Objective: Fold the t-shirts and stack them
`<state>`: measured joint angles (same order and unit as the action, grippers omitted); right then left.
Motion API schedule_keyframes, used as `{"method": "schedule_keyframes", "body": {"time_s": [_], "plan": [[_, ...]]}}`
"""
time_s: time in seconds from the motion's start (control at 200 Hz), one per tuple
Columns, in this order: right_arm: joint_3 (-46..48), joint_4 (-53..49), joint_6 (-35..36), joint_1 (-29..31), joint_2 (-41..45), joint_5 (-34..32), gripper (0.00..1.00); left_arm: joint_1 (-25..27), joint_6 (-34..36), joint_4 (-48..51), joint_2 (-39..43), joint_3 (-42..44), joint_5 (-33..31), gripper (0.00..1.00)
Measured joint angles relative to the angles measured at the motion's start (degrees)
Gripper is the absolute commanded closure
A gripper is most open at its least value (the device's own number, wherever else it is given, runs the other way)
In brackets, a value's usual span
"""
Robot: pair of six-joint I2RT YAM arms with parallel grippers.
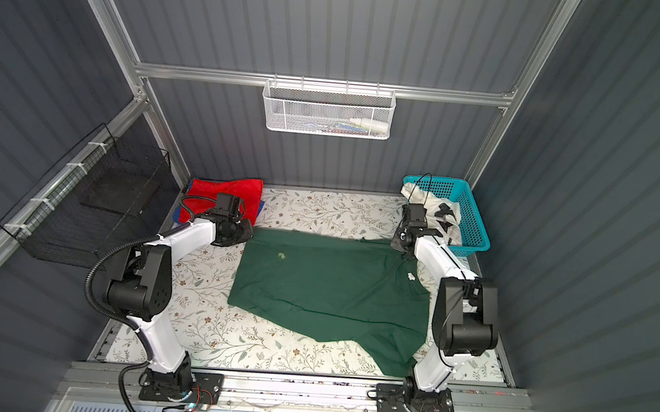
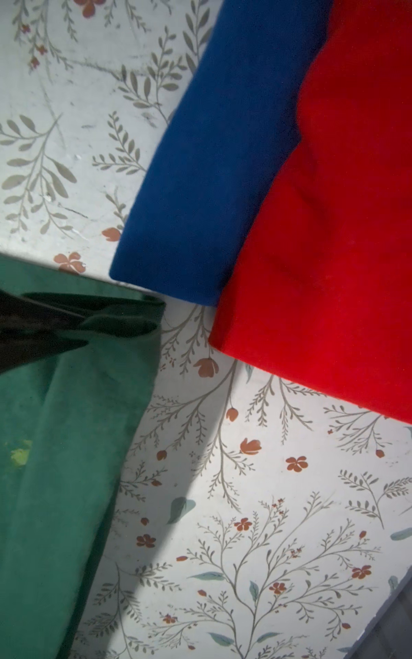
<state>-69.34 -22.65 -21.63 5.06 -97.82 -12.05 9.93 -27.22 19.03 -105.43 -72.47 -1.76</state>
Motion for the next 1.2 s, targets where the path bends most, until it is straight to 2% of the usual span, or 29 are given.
{"method": "schedule_keyframes", "body": {"time_s": [0.015, 0.085, 0.17, 0.205, 0.3, 0.34, 0.39, 0.465, 0.535, 0.625, 0.695, 0.881, 1.071, 1.201], "plan": [[0.26, 0.0, -0.11, 0.0, 0.0, 0.07, 0.88, 0.0, 0.0, -0.04, -0.11, 0.0, 0.0, 1.0], [1.55, -0.02, -0.92, 0.0, 0.02, 0.5, 0.8, 0.0, 0.0, -0.11, -0.26, 0.15, -0.02, 0.86], [3.19, -0.76, -2.89, 0.02, 0.26, 1.44, 0.68, -0.02, -0.13, -0.52, -0.22, 0.74, -0.02, 0.55], [3.69, -1.49, -3.52, 0.17, 0.59, 1.75, 0.65, -0.02, -0.26, -0.87, -0.02, 1.27, 0.02, 0.46], [4.68, -3.72, -4.92, 0.98, 2.36, 2.12, 0.6, -0.02, -1.16, -1.99, 2.71, 5.2, 0.0, 0.43], [4.81, -4.72, -5.31, 1.62, 3.26, 1.77, 0.54, -0.02, -1.62, -2.1, 4.72, 7.26, -0.04, 0.43], [4.85, -6.16, -5.51, 2.56, 4.44, 1.09, 0.48, -0.02, -2.21, -2.32, 7.72, 9.51, -0.07, 0.4], [4.96, -7.89, -6.45, 3.85, 5.66, -0.28, 0.47, -0.02, -3.06, -2.78, 12.07, 11.52, 0.02, 0.34], [5.35, -9.2, -6.78, 4.55, 6.29, -1.46, 0.4, -0.02, -3.69, -3.91, 14.78, 12.2, 0.26, 0.31], [5.22, -10.91, -6.71, 5.05, 6.34, -2.16, 0.31, -0.02, -4.24, -5.55, 15.98, 12.2, 0.9, 0.19], [3.48, -12.94, -6.54, 5.66, 5.6, -2.32, 0.25, -0.02, -4.31, -6.27, 15.91, 12.15, 2.01, 0.01], [-10.45, -15.43, -4.48, 8.66, -2.97, -1.05, 0.18, 0.61, -4.52, -8.13, 15.85, 12.15, 5.97, 0.0], [-24.37, -16.57, -2.03, 9.77, -15.43, 1.55, 0.21, 3.08, -4.55, -8.33, 16.87, 12.17, 7.5, 0.0], [-28.15, -16.65, -1.73, 9.9, -21.64, 3.04, 0.24, 4.15, -4.59, -8.41, 18.67, 12.39, 8.13, 0.0]]}}
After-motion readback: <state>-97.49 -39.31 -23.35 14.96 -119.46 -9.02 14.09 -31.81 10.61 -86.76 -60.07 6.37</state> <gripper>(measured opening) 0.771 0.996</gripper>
